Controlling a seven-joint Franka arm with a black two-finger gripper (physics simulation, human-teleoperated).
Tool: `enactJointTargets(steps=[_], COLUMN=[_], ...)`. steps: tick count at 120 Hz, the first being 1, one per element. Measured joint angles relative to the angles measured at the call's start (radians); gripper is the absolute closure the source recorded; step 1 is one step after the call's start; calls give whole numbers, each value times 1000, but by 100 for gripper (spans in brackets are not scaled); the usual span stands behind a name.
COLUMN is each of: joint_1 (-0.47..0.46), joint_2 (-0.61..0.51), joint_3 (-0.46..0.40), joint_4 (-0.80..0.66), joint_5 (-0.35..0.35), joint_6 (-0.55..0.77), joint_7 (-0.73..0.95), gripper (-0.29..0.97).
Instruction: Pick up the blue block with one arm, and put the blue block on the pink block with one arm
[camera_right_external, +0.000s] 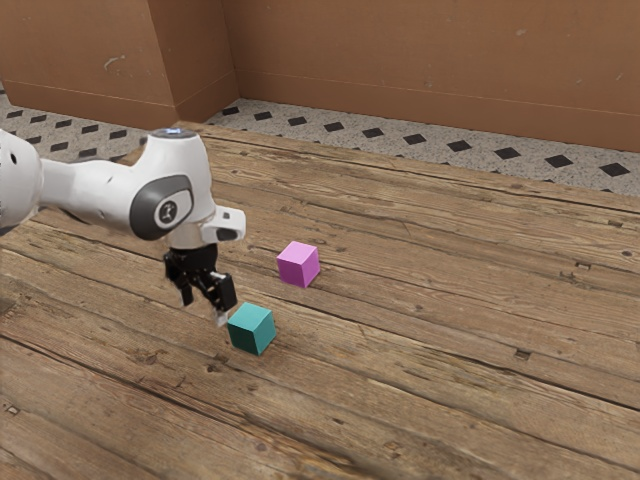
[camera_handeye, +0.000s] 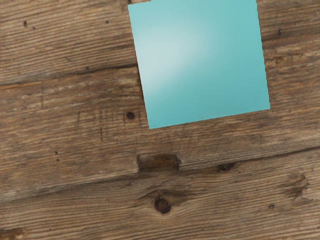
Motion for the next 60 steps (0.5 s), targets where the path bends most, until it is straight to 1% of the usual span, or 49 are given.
enactJointTargets(steps=[10, 40, 60], joint_1=[-13, -41, -49], joint_2=[21, 137, 161], joint_3=[1, 11, 24], joint_4=[22, 149, 167], joint_5=[9, 17, 13], joint_6=[4, 3, 14], joint_7=[-8, -25, -38], gripper=[0, 0, 0])
